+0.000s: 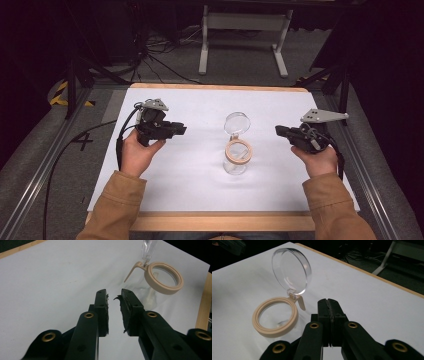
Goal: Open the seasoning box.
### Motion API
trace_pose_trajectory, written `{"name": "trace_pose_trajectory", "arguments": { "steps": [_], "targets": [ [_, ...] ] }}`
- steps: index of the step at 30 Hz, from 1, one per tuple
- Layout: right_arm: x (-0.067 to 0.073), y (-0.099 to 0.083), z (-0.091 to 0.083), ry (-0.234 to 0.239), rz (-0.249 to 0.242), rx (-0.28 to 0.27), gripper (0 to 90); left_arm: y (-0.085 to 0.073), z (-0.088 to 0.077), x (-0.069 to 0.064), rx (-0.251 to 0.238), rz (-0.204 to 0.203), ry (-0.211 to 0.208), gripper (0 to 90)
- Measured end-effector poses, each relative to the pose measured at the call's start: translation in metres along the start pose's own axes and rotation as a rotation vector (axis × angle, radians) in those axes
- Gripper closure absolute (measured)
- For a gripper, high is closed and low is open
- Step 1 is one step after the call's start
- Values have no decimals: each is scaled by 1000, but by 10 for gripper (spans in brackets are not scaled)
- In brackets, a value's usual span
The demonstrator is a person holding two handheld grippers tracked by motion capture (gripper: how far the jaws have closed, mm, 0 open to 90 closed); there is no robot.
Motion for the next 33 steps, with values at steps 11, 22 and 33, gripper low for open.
{"name": "trace_pose_trajectory", "arguments": {
  "steps": [11,22,33],
  "targets": [
    [-35,-31,-8,-77,68,70,892,-6,-2,12,20,-31,31,742],
    [-64,-74,-1,-130,132,174,873,-17,4,31,59,-84,45,711],
    [-69,-114,20,-149,149,255,809,-26,7,41,79,-126,46,678]
  ]
}}
Point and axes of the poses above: each handheld gripper's, and its own axes: z roughly forward along the jaws, y roughly out of its top, x roughly to its left, the point moved 3 cm from there along z, roughly forward along the jaws, and after that the axes turned 13 degrees about -y, right-handed, at the moved point
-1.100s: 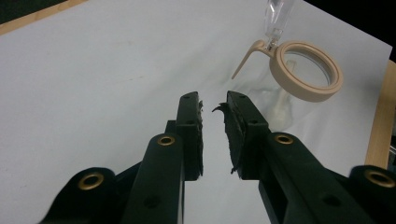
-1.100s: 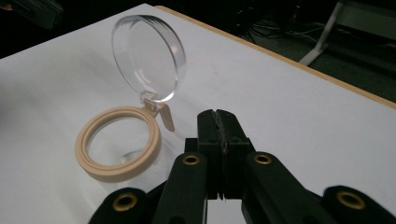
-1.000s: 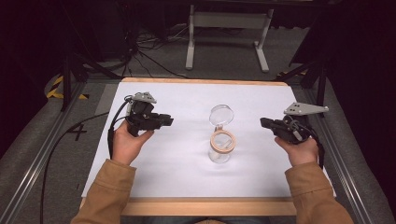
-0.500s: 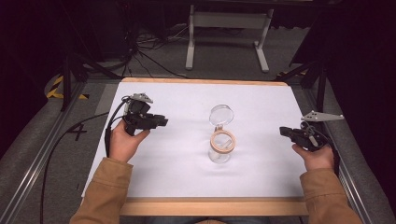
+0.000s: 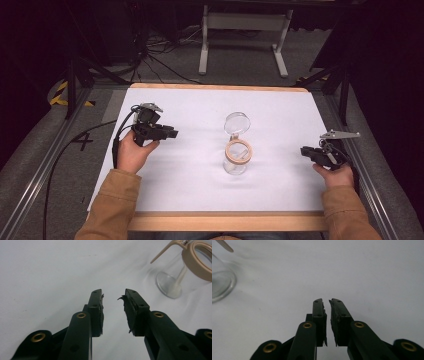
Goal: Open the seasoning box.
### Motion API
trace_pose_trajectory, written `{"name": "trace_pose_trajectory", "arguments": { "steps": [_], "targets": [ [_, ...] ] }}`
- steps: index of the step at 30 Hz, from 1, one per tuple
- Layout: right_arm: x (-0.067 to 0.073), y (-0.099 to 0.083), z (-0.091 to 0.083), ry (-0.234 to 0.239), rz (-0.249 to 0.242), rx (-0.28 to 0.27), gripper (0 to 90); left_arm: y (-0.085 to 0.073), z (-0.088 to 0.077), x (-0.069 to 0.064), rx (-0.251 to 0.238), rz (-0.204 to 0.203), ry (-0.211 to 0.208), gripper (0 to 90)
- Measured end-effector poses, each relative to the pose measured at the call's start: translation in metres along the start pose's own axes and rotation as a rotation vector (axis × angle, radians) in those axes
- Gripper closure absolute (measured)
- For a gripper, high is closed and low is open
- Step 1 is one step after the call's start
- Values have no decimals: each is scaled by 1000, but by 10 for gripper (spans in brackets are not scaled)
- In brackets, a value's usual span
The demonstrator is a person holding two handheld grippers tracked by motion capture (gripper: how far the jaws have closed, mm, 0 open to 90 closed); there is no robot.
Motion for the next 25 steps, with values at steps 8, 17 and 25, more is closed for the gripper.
{"name": "trace_pose_trajectory", "arguments": {
  "steps": [8,17,25],
  "targets": [
    [8,-23,10,12,-27,-59,767,-2,4,1,16,-6,-1,661],
    [9,-37,10,8,-42,-133,765,-1,5,-1,17,3,-1,655],
    [10,-35,2,-9,-20,-163,732,0,5,-2,12,4,-1,587]
  ]
}}
Point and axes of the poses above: each handheld gripper's, and its own axes: z roughly forward along the jaws, y roughly out of its top, x roughly to its left, the point moved 3 cm from there along z, roughly forward along the jaws, and after that the axes turned 13 degrees about -y, right-handed, at the moved point
